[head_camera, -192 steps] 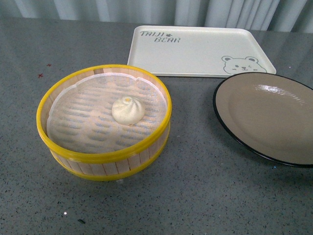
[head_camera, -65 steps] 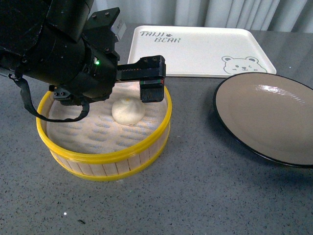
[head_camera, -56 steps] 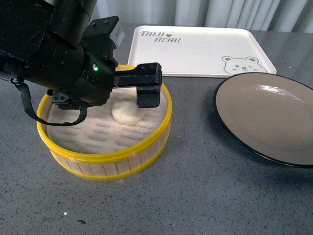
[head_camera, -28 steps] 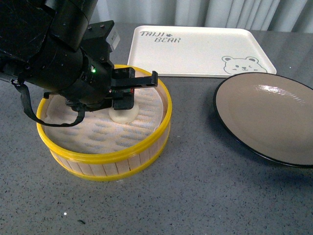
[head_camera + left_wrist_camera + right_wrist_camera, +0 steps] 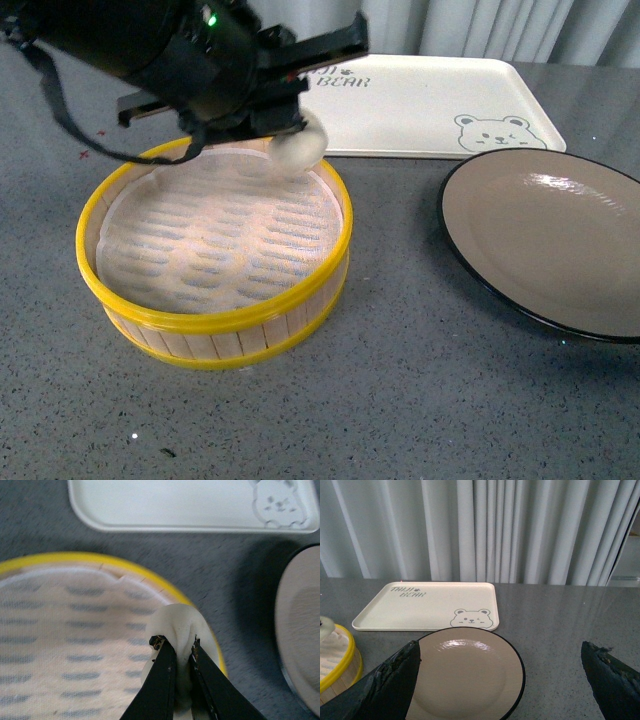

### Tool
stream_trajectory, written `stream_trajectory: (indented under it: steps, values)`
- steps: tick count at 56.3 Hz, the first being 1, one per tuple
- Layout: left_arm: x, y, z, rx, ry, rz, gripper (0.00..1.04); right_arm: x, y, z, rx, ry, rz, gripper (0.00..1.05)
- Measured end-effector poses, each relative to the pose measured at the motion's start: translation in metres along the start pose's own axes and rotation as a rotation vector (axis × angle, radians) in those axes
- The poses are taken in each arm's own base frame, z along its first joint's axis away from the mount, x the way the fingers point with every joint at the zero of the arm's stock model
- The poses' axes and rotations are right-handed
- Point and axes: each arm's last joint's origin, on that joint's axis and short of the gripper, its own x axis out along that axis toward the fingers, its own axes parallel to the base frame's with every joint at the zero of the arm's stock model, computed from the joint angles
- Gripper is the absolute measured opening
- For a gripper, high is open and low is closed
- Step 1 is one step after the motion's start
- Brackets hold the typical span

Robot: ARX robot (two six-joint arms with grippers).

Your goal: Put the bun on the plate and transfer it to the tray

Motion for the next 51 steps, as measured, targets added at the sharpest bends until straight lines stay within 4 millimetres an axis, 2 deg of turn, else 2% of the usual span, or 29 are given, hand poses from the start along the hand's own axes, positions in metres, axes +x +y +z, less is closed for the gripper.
stream_trajectory:
  steps: [13, 19, 30, 38, 51]
  values:
    - [0.026, -0.047, 0.014, -0.009, 0.0, -0.142, 0.05, 0.0, 0.0, 0.0, 0.0, 0.0, 0.0, 0.96]
    - [0.046, -0.069, 0.01, -0.013, 0.044, -0.192, 0.05, 0.0, 0.0, 0.0, 0.0, 0.0, 0.0, 0.96]
    - [0.081, -0.097, -0.001, -0.062, 0.144, -0.245, 0.05, 0.0, 0.0, 0.0, 0.0, 0.0, 0.0, 0.96]
    - [0.098, -0.106, -0.005, -0.109, 0.201, -0.273, 0.05, 0.0, 0.0, 0.0, 0.0, 0.0, 0.0, 0.96]
    - [0.108, -0.107, -0.012, -0.146, 0.261, -0.285, 0.05, 0.0, 0.0, 0.0, 0.0, 0.0, 0.0, 0.96]
